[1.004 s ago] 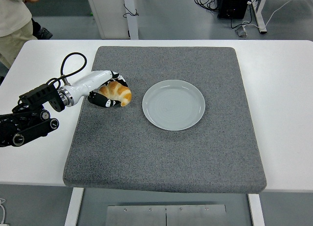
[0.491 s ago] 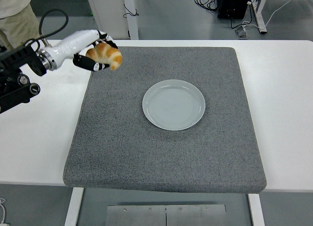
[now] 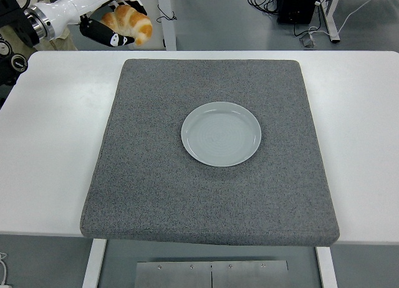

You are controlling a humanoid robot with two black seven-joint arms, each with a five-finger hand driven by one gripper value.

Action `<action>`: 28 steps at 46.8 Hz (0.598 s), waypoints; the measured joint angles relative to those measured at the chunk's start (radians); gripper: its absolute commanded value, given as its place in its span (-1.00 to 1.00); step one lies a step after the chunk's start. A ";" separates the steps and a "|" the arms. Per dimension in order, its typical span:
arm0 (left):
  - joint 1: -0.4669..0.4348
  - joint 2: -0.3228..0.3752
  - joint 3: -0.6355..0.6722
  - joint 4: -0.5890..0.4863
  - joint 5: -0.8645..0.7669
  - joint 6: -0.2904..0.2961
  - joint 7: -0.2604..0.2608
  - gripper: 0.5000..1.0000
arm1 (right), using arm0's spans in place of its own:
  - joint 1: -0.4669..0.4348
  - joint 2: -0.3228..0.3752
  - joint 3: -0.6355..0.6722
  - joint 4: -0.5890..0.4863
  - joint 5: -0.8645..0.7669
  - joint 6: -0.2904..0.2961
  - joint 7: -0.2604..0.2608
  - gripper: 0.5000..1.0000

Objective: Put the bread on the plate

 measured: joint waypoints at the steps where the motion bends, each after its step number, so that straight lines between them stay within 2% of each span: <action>1: -0.003 0.000 0.002 -0.001 0.000 -0.001 0.000 -1.00 | 0.000 0.000 0.000 0.000 0.000 0.000 0.000 1.00; 9: -0.017 -0.012 0.006 -0.008 0.002 -0.012 0.000 -1.00 | 0.000 0.000 0.000 0.000 0.000 0.000 0.000 1.00; 28: -0.026 -0.114 0.009 -0.048 0.016 -0.026 -0.029 -1.00 | 0.000 0.000 0.000 0.000 0.000 0.000 0.000 1.00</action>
